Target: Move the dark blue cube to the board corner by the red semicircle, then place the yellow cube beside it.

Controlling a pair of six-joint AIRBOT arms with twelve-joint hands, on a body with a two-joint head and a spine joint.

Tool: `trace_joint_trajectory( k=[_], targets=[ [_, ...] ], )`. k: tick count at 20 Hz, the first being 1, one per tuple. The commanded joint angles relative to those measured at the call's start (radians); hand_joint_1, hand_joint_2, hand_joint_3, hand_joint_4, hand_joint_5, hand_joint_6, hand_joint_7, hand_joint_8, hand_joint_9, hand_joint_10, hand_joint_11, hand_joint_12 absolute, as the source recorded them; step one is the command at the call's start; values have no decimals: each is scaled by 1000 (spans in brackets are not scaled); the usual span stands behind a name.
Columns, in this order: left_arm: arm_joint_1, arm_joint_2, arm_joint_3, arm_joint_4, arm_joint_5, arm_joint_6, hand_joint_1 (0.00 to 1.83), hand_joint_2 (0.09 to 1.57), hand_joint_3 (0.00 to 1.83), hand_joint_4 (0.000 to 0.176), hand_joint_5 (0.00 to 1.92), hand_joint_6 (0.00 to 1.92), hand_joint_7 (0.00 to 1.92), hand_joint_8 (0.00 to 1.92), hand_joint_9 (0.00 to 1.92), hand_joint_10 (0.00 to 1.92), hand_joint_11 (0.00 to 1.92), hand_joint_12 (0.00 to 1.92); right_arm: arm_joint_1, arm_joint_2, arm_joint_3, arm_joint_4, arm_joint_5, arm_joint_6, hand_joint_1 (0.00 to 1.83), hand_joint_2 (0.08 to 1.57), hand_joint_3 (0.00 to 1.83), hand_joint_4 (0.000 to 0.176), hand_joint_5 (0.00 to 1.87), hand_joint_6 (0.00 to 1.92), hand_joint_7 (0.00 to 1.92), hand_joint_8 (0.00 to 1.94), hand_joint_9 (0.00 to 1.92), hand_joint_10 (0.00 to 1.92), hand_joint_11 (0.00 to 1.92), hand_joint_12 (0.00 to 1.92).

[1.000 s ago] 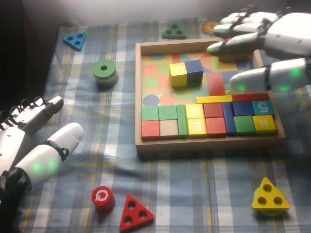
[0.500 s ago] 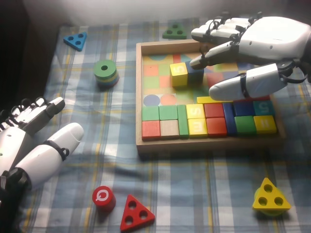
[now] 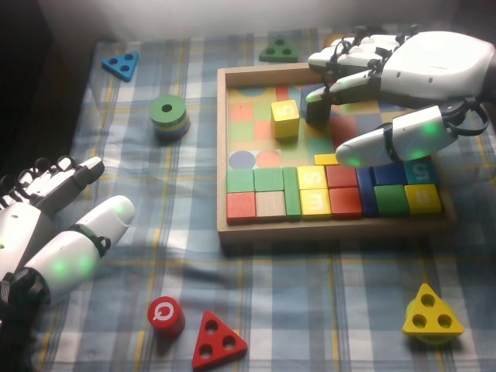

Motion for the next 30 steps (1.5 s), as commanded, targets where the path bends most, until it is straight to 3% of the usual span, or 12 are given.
trace_joint_trajectory(
  k=[1,6,7,8,11,14,15,21,23,26,28,30],
  targets=[
    [-9,-3,1,44,-117,-4,0,1218,2,53,324,0,171,0,123,0,5,14,1,0,0,33,63,4,0,1018,0,10,431,2,0,0,0,0,0,0],
    [-9,-2,1,41,-114,-4,0,1212,0,45,335,3,186,4,141,5,15,31,-3,53,-44,32,42,14,0,1013,0,37,410,0,0,0,0,0,0,0],
    [-8,-3,0,40,-113,-4,0,1199,0,59,330,0,181,2,137,3,15,32,-4,72,-58,32,37,14,0,1007,0,31,400,0,0,0,0,0,0,0],
    [-8,-3,0,39,-113,-4,0,1200,0,62,328,0,177,0,137,3,22,40,-5,85,-66,32,34,14,0,992,0,57,398,0,0,0,0,0,0,0],
    [-8,-2,0,38,-110,-4,0,1211,1,59,323,2,179,1,144,4,10,47,-5,141,-101,31,26,14,0,998,0,20,406,4,0,0,0,0,0,0],
    [-7,-3,0,33,-105,-4,0,1208,1,56,332,1,188,0,148,1,0,81,-4,148,-125,46,38,13,0,970,0,85,411,5,0,0,0,0,0,0],
    [-6,-4,0,32,-106,-4,0,1213,3,46,329,0,186,0,149,3,0,69,-4,148,-127,51,48,13,0,945,0,62,412,5,0,0,0,0,0,0],
    [-7,-3,3,34,-103,-4,0,1224,4,39,323,1,176,1,123,0,0,0,20,148,-117,55,78,-3,0,981,15,77,376,0,0,0,0,0,0,0],
    [-7,-3,3,35,-102,-4,0,1227,4,40,330,3,180,2,139,7,17,8,28,129,-89,55,78,-4,0,967,7,43,357,0,0,0,0,0,0,0],
    [-7,-3,3,35,-101,-4,0,1221,0,49,332,3,184,3,152,10,39,19,28,82,-46,55,76,-4,0,1020,29,50,346,4,0,0,0,0,0,0],
    [-7,-3,3,35,-101,-4,0,1216,0,49,331,2,181,1,145,6,18,13,29,55,-22,59,73,-3,0,1066,47,77,306,4,0,0,0,0,0,0],
    [-8,-3,3,35,-100,-4,0,1211,0,54,332,2,184,2,142,4,16,14,30,37,-4,69,73,-3,0,1065,43,54,308,7,0,0,0,0,0,0]
  ],
)
